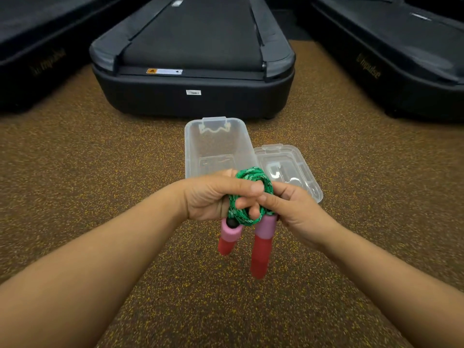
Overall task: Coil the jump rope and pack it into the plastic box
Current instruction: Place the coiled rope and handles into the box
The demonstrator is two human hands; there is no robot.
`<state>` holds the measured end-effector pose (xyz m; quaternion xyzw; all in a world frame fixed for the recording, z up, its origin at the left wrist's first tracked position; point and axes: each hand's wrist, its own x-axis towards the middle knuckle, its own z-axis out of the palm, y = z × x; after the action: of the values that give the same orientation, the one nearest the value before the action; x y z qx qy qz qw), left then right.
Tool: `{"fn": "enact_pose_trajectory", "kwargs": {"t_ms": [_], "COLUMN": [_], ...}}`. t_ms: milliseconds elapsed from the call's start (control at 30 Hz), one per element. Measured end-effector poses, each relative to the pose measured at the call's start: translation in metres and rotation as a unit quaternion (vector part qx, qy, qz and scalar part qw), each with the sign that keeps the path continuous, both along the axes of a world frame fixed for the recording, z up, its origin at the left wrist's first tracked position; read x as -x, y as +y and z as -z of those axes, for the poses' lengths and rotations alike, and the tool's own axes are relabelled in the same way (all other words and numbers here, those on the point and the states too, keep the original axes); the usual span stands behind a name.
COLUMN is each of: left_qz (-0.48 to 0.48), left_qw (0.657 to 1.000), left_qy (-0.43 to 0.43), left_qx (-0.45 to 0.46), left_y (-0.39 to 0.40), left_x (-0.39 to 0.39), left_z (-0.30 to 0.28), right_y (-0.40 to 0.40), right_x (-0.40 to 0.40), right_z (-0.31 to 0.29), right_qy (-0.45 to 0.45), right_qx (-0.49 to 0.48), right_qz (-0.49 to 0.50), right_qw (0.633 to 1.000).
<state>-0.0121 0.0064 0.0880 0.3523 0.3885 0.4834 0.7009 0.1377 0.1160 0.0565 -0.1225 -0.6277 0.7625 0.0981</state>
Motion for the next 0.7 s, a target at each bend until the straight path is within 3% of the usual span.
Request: {"fn": "enact_pose_trajectory", "kwargs": {"t_ms": [167, 367, 533, 700], "left_qz": [-0.004, -0.069, -0.155, -0.231], "left_qw": [0.999, 0.987, 0.94, 0.904], "left_qy": [0.025, 0.138, 0.301, 0.354], "left_qx": [0.039, 0.04, 0.03, 0.058], "left_y": [-0.005, -0.001, 0.005, 0.006], "left_x": [0.0, -0.012, -0.022, -0.014], "left_z": [0.0, -0.007, -0.009, -0.002], "right_y": [-0.004, -0.005, 0.001, 0.0], "right_x": [0.0, 0.001, 0.005, 0.007], "right_z": [-0.001, 0.005, 0.001, 0.0], "right_qy": [-0.026, -0.068, -0.065, -0.076], "right_qx": [-0.057, -0.238, -0.286, -0.333], "right_qz": [-0.021, 0.046, 0.086, 0.11], "right_qw": [0.998, 0.968, 0.952, 0.933]}}
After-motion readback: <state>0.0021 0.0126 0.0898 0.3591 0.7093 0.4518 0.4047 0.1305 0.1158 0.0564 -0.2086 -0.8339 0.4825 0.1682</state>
